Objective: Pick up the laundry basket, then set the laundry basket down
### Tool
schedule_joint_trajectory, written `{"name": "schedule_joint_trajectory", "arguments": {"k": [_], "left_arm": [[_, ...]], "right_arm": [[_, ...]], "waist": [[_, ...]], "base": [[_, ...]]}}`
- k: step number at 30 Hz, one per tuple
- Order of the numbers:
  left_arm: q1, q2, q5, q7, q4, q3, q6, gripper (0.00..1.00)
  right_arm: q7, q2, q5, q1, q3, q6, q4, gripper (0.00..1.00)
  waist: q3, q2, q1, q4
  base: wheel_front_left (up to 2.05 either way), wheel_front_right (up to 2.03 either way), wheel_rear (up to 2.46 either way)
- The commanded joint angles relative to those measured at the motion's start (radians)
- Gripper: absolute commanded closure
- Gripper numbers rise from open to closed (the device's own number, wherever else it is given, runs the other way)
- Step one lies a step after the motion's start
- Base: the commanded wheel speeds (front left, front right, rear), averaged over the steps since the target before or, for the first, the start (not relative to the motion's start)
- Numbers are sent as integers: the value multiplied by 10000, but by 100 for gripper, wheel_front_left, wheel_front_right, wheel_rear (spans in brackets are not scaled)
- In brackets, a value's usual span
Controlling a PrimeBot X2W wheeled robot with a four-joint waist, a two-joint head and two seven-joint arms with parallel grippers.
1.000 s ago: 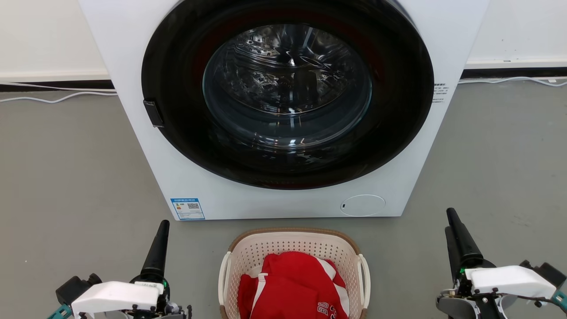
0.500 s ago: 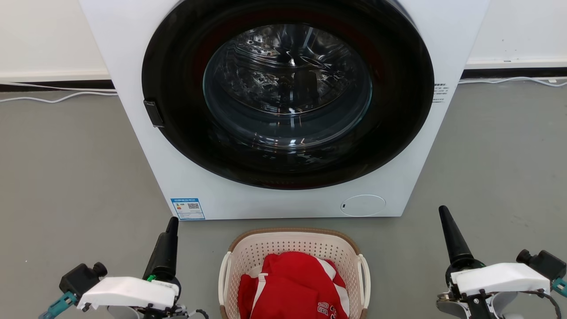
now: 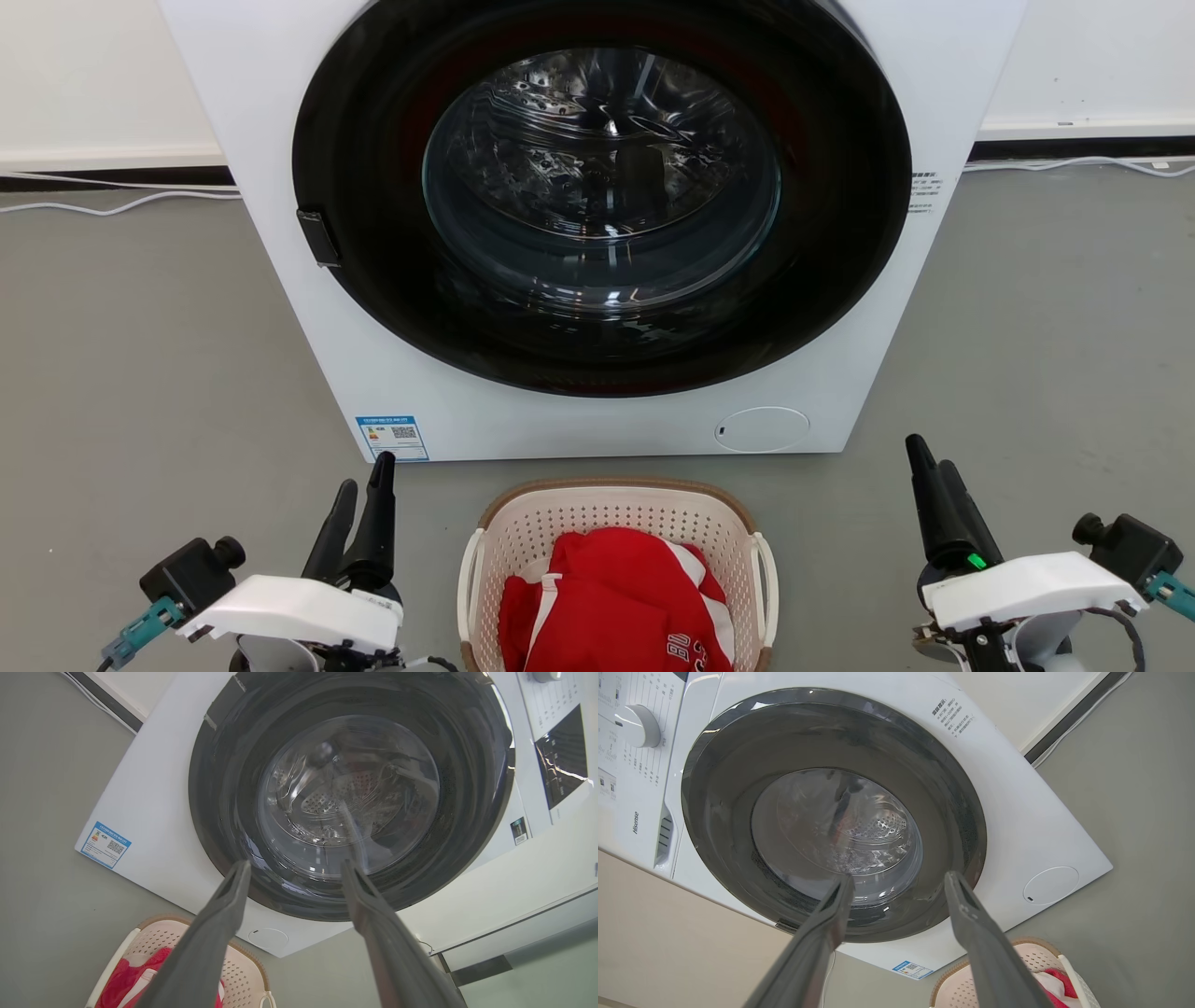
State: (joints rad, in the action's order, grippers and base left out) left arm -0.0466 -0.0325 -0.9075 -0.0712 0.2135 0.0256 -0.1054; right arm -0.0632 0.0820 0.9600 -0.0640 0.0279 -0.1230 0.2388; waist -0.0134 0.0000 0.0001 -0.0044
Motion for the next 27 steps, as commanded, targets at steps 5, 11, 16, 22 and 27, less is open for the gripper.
{"name": "schedule_joint_trajectory", "arguments": {"k": [5,11,16,22,27], "left_arm": [[-419,-89,811,-235,-426,-36,79,0],[-429,-98,1525,-410,-494,41,112,0],[-429,-104,1999,-527,-541,96,153,0],[-456,-113,2684,-704,-617,183,209,0],[-464,-123,3357,-880,-697,250,256,0]], "right_arm": [[-314,56,-843,-532,163,-43,-306,0],[-490,54,-1632,-554,237,-46,-329,0],[-607,55,-2142,-573,314,-49,-372,0],[-783,78,-2901,-614,419,-52,-411,0],[-960,97,-3636,-627,511,-56,-461,0]], "waist": [[-33,0,0,5],[-34,0,0,14],[-46,0,0,15],[-90,0,0,19],[-113,0,0,21]], "base": [[0,0,0],[0,0,0],[0,0,0],[0,0,0],[0,0,0]]}}
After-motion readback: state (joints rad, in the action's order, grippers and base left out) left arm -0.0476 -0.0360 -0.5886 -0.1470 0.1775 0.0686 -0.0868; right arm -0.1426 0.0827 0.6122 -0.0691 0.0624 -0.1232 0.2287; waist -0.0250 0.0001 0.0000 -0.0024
